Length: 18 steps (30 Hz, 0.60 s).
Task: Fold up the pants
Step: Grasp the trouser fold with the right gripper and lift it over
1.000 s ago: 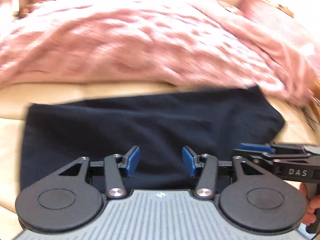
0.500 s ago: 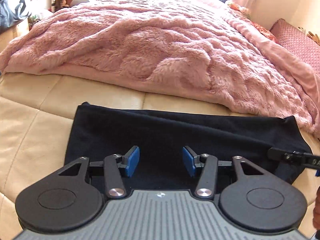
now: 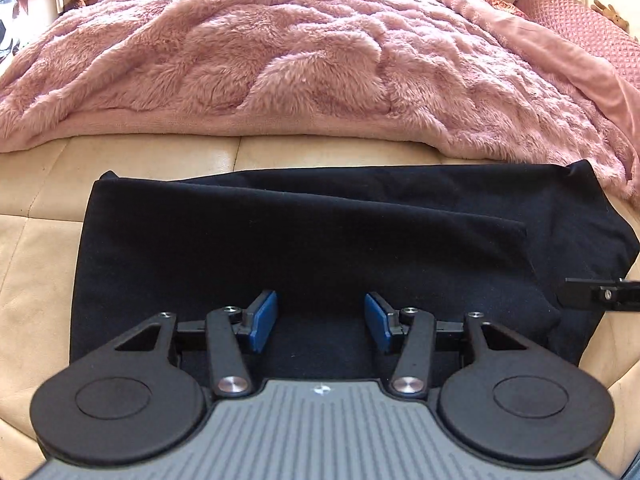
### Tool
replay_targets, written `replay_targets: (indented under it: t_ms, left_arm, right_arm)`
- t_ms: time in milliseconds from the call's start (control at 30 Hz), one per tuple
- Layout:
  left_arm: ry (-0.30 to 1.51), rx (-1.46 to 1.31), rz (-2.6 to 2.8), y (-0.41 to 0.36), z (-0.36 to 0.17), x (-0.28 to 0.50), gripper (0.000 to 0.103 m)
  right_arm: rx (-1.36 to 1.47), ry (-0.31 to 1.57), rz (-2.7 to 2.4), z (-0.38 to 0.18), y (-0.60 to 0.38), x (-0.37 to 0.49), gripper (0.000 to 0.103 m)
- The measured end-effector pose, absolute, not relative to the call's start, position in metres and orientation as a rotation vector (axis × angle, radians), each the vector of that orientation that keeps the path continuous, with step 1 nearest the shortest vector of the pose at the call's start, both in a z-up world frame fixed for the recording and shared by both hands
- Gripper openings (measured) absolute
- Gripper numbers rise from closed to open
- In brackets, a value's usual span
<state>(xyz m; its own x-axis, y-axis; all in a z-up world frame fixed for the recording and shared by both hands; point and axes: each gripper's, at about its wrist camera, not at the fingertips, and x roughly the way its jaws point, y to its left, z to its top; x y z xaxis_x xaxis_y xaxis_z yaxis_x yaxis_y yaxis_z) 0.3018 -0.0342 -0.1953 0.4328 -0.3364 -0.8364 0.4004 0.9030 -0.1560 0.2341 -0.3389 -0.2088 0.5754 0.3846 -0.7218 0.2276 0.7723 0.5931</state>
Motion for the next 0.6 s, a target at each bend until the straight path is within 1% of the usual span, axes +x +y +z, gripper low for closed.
replay_targets:
  t_ms: [167,267,300,333,367,433,467,600]
  left_arm:
    - [1.029,0.067,-0.454,-0.036,-0.195,0.301,0.058]
    - [1.030,0.076,-0.459,-0.037,-0.195,0.301,0.058]
    - [1.030,0.077,-0.460,-0.038,-0.196,0.301,0.058]
    - [1.030,0.077,-0.459,-0.038,-0.197,0.302,0.058]
    - [1.029,0.077,-0.457,-0.038,-0.197,0.302,0.058]
    - [1.027,0.078,-0.456,-0.039,-0.198,0.301,0.058]
    - [1.027,0.077,-0.455,-0.039,-0.198,0.301,0.058]
    - [1.023,0.066,-0.466,-0.034,-0.191,0.299,0.058]
  right_arm:
    - [0.763,0.998,0.064,-0.223,-0.335,0.235,0.039]
    - [0.818,0.994,0.035,-0.231,-0.333,0.238,0.034]
    - [0.822,0.994,0.029,-0.232,-0.330,0.239,0.032]
    - [0.808,1.002,0.025,-0.231,-0.326,0.240,0.019]
    - [0.788,1.014,0.029,-0.230,-0.320,0.241,0.013]
    - [0.749,1.020,0.013,-0.228,-0.311,0.243,0.011]
    - [0.750,1.017,0.000,-0.228,-0.311,0.243,0.005]
    - [0.794,0.991,-0.016,-0.220,-0.316,0.240,0.001]
